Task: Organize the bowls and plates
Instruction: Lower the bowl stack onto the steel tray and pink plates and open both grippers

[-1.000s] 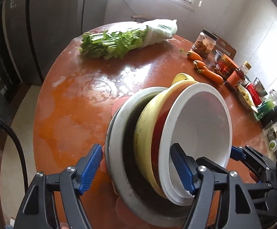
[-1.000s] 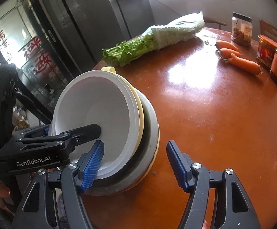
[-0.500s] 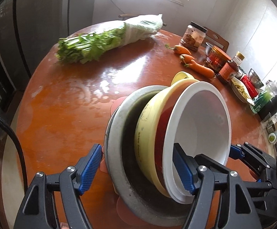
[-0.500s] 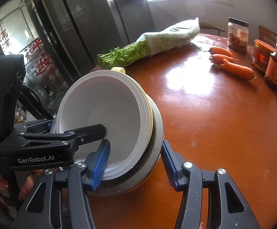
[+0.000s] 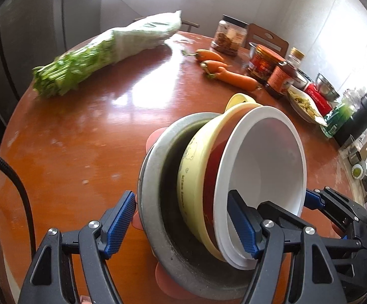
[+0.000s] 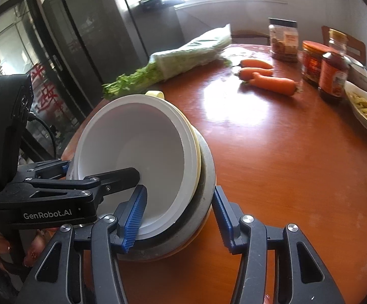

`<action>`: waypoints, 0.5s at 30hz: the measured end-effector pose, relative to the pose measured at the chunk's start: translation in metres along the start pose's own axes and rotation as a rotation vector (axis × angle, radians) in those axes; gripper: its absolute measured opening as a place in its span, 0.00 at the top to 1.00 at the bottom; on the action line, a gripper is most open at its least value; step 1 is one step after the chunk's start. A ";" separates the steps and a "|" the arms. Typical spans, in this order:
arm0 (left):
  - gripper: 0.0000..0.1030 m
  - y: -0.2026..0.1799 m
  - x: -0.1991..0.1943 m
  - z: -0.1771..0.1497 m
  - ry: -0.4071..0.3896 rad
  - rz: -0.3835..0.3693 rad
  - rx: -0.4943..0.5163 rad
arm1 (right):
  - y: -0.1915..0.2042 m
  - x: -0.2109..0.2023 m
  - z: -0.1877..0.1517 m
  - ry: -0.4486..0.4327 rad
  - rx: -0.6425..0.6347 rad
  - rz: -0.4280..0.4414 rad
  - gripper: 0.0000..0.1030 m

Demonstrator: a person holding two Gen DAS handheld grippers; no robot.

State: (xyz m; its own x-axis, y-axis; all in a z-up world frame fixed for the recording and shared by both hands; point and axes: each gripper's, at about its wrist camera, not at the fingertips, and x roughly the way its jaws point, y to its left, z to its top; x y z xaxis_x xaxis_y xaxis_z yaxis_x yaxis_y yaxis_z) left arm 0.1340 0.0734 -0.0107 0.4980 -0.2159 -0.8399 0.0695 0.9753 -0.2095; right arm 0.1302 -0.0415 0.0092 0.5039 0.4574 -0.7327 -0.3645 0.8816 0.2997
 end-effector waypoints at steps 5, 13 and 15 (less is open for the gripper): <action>0.29 -0.028 0.010 0.004 0.006 -0.018 0.029 | -0.025 -0.014 -0.006 -0.006 0.019 -0.024 0.47; 0.29 -0.063 0.022 0.011 0.006 -0.035 0.054 | -0.059 -0.033 -0.012 -0.025 0.053 -0.054 0.48; 0.29 -0.068 0.024 0.012 0.005 -0.036 0.061 | -0.066 -0.036 -0.012 -0.027 0.059 -0.059 0.48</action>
State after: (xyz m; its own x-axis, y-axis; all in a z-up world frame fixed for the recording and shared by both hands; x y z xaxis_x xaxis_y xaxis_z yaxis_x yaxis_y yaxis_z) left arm 0.1516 0.0021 -0.0105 0.4899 -0.2512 -0.8348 0.1400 0.9678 -0.2090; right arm 0.1264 -0.1177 0.0085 0.5447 0.4063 -0.7336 -0.2868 0.9123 0.2923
